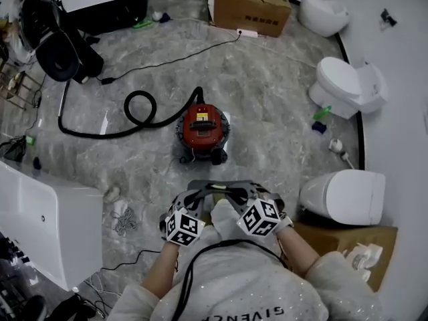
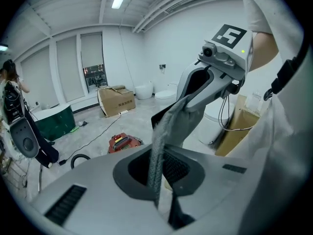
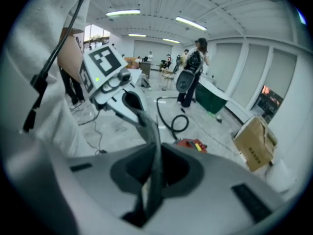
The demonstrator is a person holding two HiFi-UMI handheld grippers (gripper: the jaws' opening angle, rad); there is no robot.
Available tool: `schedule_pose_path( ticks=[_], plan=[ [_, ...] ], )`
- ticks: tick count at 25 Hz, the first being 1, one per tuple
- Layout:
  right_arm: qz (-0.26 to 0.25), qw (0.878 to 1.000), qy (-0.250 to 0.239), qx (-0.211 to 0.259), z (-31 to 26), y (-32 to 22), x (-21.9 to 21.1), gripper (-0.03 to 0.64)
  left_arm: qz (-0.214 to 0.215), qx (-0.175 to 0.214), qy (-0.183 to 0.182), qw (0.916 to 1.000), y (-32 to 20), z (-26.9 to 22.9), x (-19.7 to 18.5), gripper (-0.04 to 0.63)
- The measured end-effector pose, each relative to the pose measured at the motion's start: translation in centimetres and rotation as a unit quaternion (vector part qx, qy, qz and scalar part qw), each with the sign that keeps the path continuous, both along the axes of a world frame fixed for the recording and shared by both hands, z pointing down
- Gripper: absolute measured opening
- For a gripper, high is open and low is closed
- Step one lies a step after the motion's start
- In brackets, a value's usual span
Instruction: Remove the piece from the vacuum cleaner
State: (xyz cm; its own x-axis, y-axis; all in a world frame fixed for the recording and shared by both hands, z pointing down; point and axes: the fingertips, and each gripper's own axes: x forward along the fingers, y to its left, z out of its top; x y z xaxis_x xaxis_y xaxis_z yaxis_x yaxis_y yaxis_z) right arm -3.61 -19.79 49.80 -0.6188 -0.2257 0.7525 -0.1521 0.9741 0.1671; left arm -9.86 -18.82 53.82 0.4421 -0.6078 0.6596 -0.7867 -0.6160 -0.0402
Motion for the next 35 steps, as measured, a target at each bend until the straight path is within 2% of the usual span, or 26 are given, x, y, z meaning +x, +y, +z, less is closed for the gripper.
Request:
schedule_pose_path(
  ticks=[3, 11, 14, 18, 25, 35],
  plan=[
    [0.011, 1.000, -0.010, -0.005, -1.1, -0.4, 0.3, 0.044, 0.003, 0.005, 0.005, 1.0000, -0.3, -1.3, 0.3, 0.034],
    [0.010, 0.998, -0.039, -0.045, -3.8, -0.1, 0.5, 0.044, 0.023, 0.015, 0.058, 0.9980, 0.0, -4.7, 0.4, 0.034],
    [0.016, 0.995, -0.062, -0.074, -5.1, -0.2, 0.1, 0.044, 0.015, 0.020, 0.085, 0.9961, -0.2, -6.2, 0.1, 0.034],
    [0.008, 0.994, -0.072, -0.081, -6.0, -0.5, -0.9, 0.044, -0.004, 0.027, 0.113, 0.9932, -0.8, -7.4, -1.0, 0.035],
    [0.010, 0.994, -0.067, -0.081, -6.0, -0.6, -1.4, 0.044, -0.018, 0.028, 0.122, 0.9920, -1.1, -7.1, -1.5, 0.034],
    [0.001, 0.995, -0.052, -0.080, -5.3, -0.3, -1.3, 0.043, -0.007, 0.016, 0.121, 0.9925, -0.8, -6.3, -1.3, 0.035]
  ],
)
